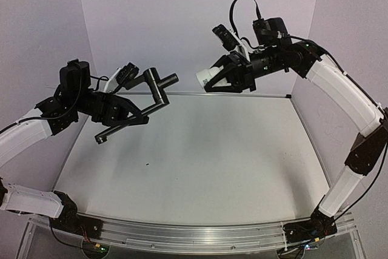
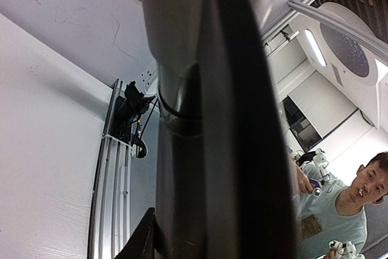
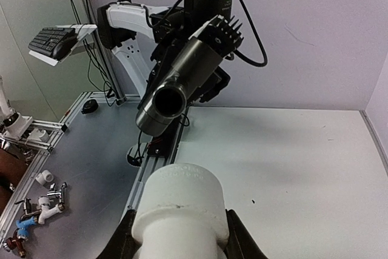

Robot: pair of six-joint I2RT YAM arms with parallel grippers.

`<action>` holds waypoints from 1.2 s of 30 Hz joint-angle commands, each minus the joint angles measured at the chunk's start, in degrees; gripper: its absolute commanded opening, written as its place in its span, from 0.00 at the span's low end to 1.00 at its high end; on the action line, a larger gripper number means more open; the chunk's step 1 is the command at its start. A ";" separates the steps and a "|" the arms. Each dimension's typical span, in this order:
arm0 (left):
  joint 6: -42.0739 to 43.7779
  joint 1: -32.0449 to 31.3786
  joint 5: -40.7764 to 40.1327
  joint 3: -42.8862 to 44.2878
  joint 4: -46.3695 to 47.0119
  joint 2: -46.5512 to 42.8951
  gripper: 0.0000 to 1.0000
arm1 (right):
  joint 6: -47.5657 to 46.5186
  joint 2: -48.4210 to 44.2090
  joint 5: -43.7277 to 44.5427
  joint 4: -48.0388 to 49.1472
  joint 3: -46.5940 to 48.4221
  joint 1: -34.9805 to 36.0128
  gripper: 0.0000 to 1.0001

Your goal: Install the water faucets

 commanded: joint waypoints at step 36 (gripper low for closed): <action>-2.62 -6.72 -1.56 3.50 6.26 4.16 0.00 | 1.20 -1.55 -5.29 8.36 -2.53 4.09 0.00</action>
